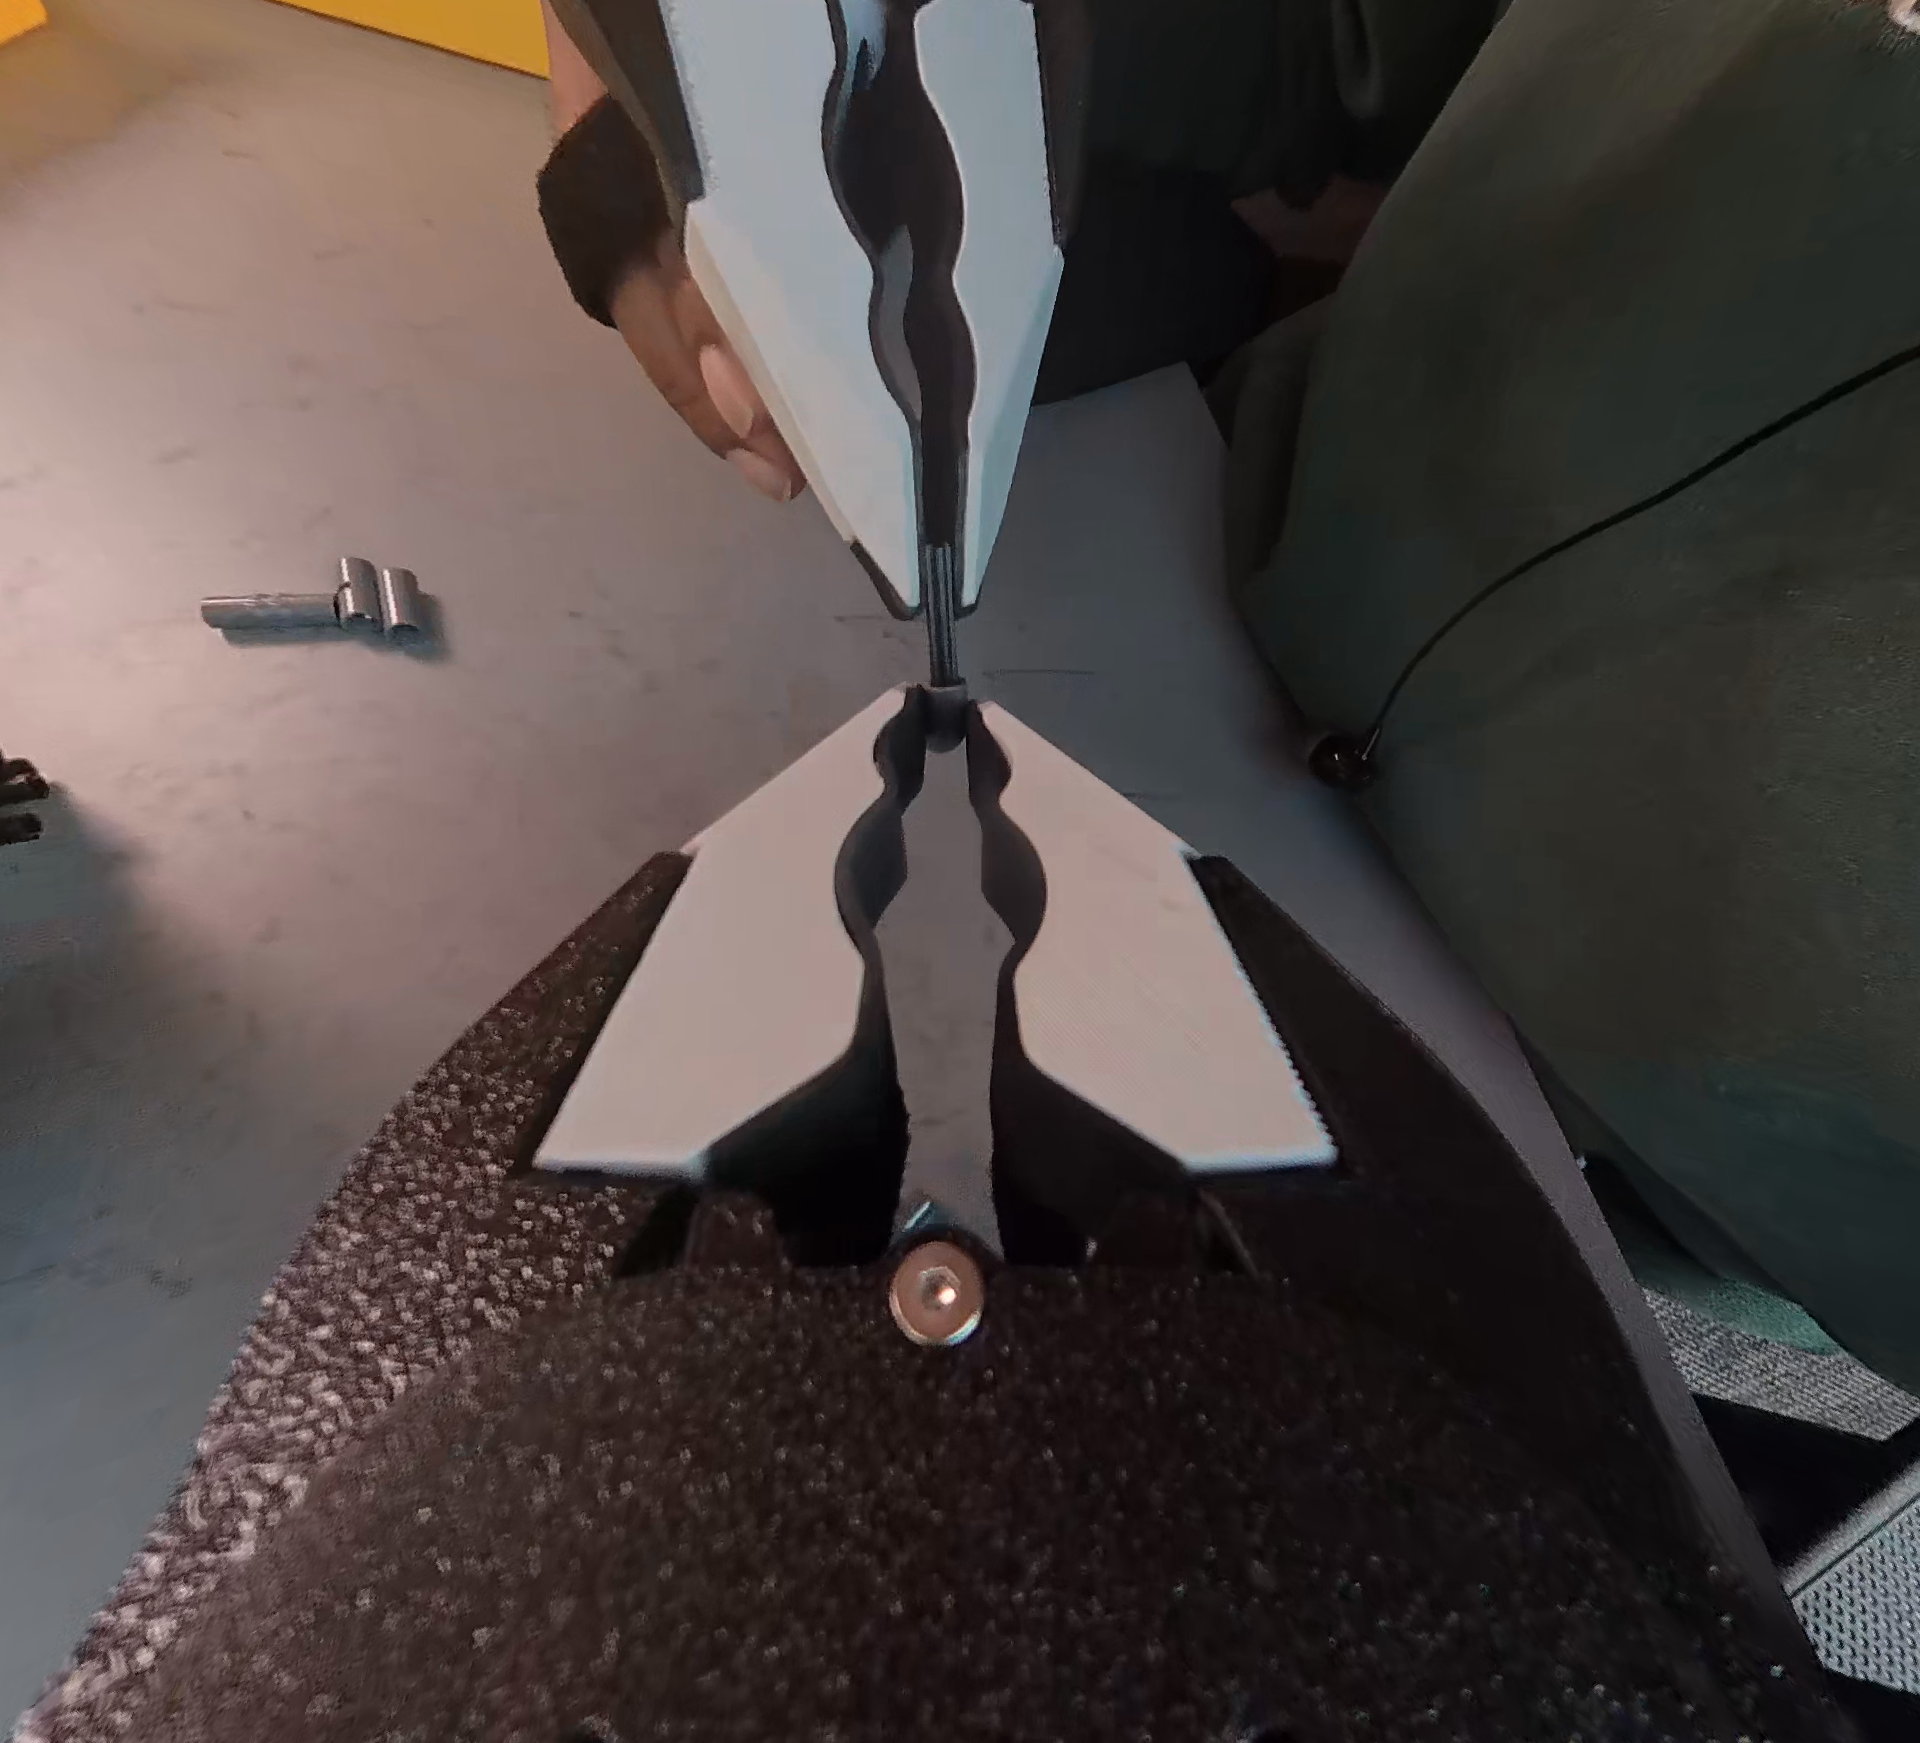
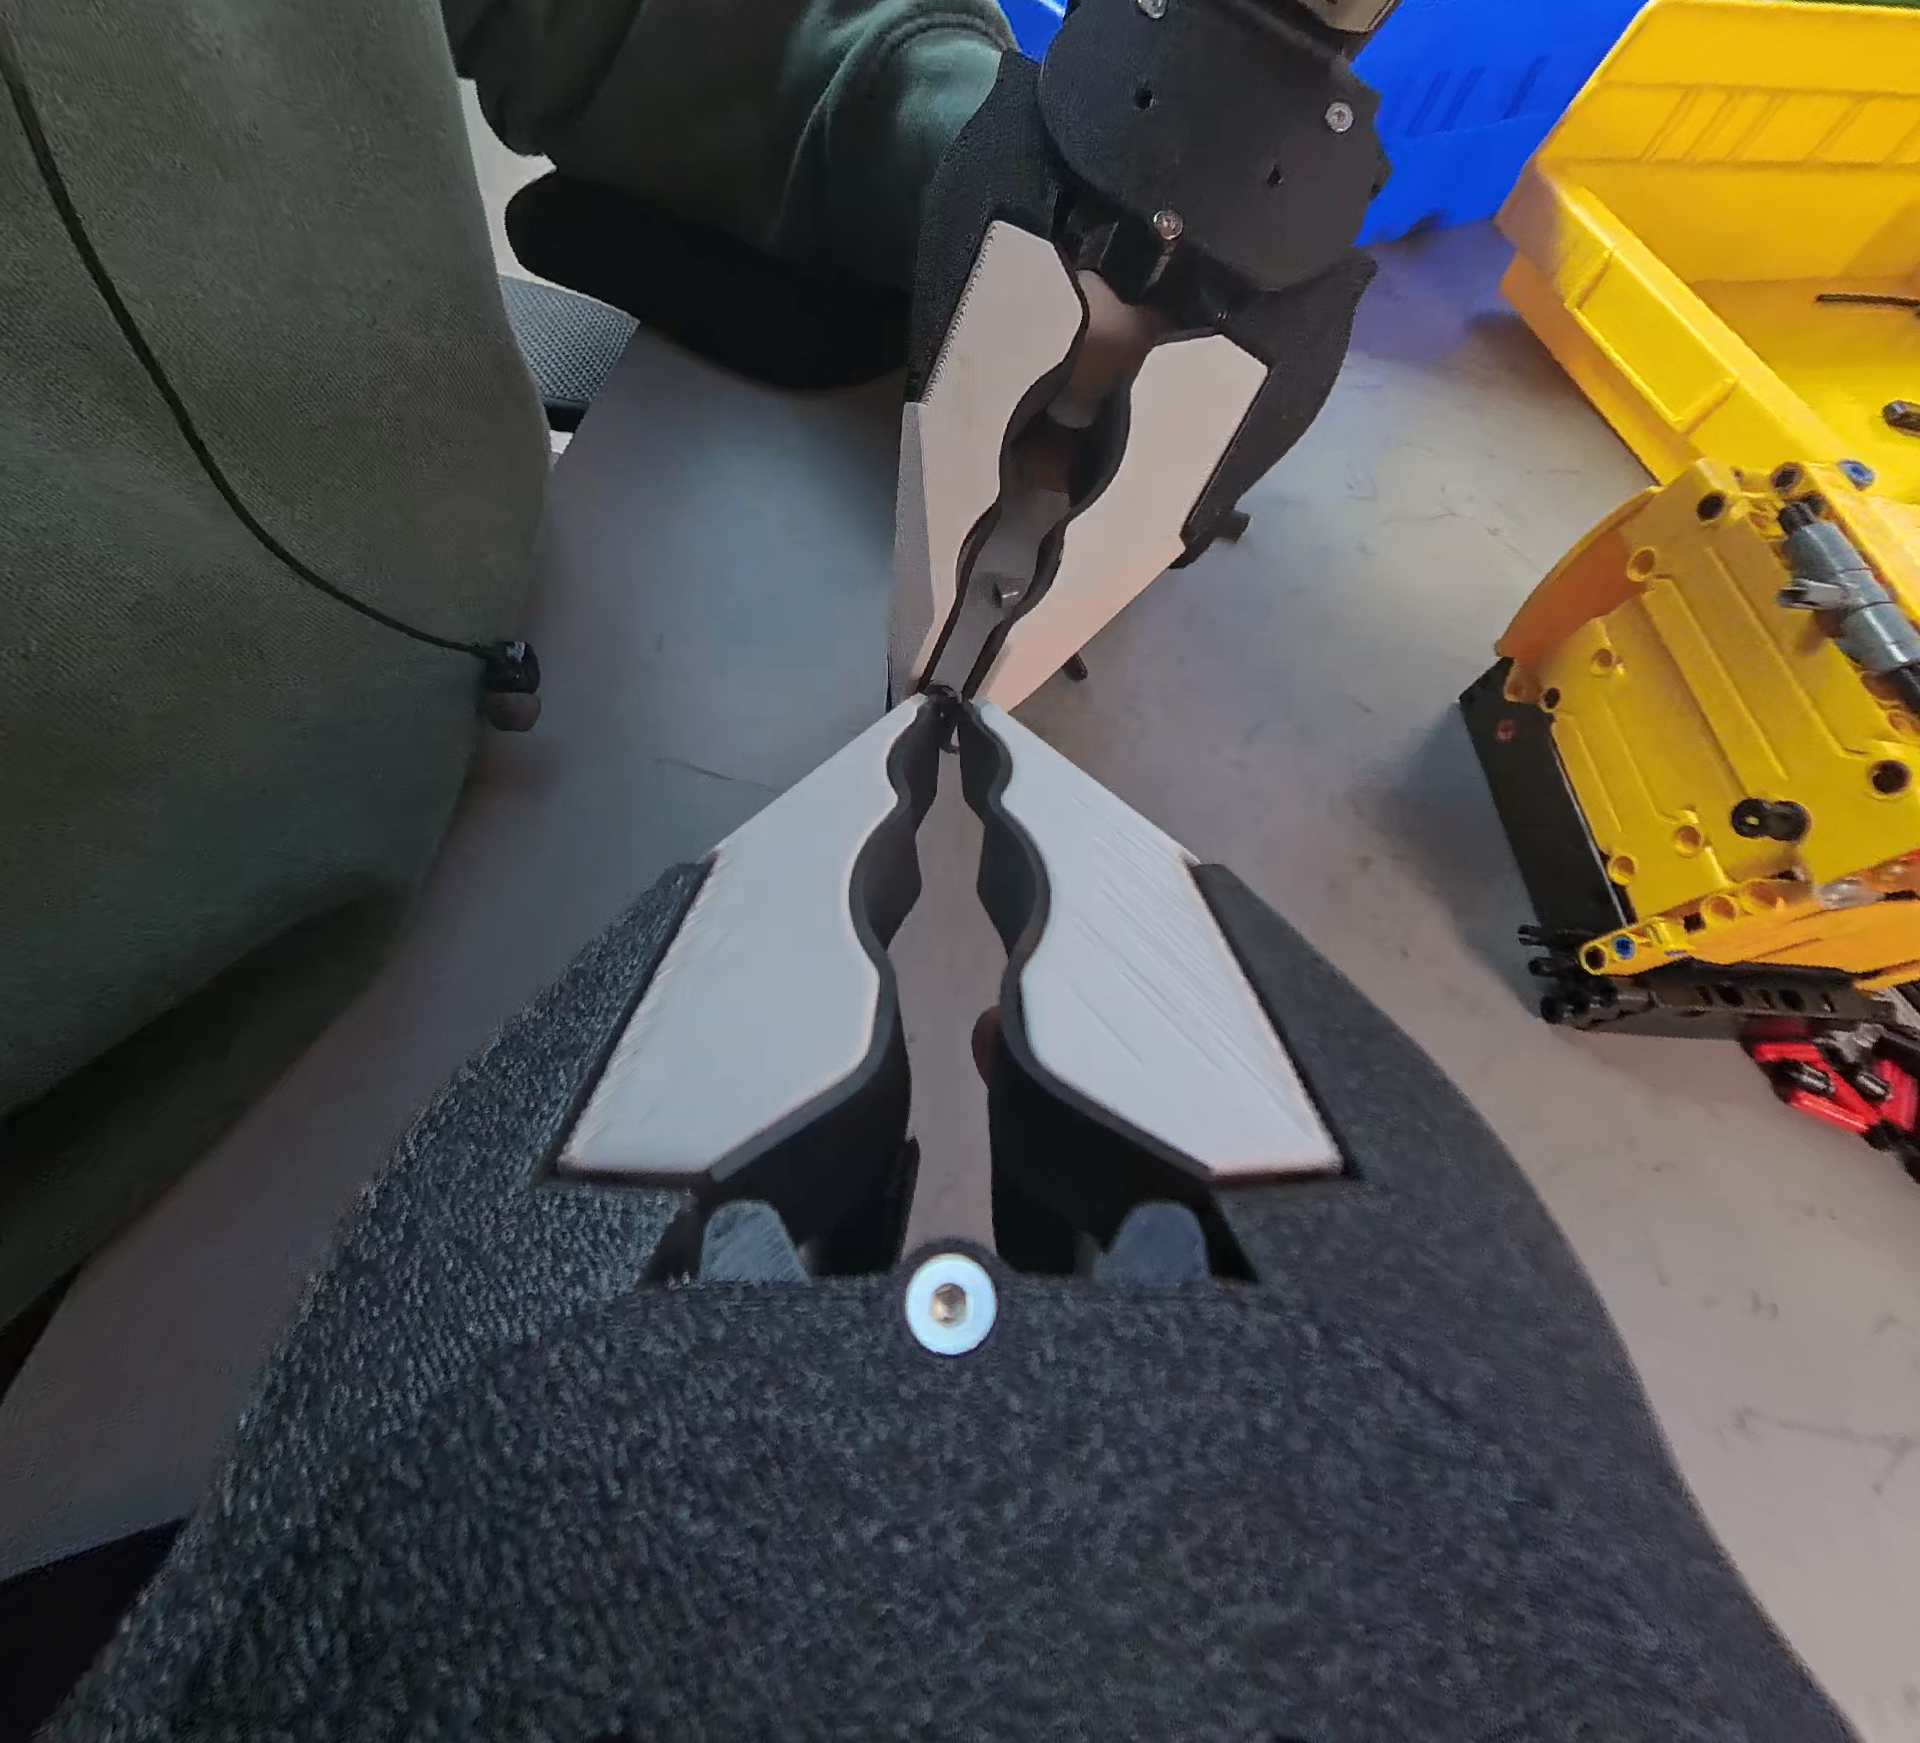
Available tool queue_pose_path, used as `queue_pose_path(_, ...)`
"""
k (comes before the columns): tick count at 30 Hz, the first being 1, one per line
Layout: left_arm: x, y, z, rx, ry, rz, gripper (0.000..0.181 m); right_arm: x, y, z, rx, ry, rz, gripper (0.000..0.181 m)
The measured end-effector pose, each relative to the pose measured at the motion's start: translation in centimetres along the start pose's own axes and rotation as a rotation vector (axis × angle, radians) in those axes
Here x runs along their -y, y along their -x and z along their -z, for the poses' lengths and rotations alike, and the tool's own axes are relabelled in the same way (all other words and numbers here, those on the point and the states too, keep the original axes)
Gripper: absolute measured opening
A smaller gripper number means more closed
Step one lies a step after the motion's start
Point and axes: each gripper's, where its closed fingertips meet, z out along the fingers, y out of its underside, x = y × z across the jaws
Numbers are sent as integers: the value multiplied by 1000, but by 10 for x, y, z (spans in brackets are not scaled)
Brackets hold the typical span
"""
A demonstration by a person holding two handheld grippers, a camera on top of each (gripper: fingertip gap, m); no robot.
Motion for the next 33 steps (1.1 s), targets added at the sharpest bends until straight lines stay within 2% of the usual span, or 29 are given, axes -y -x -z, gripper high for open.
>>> queue_pose_path(8,-23,9,-13,77,161,-36,5,-23,1,-11,-10,142,11,3)
queue_pose_path(13,-31,13,-16,116,213,-89,6,-31,1,-15,-8,210,11,4)
queue_pose_path(23,-33,12,-17,150,220,-179,7,-30,6,-21,9,225,-17,4)
queue_pose_path(29,-34,10,-16,149,220,-183,7,-29,5,-12,0,229,-4,11)
queue_pose_path(33,-34,10,-16,147,220,-181,7,-34,8,-16,-2,260,24,4)
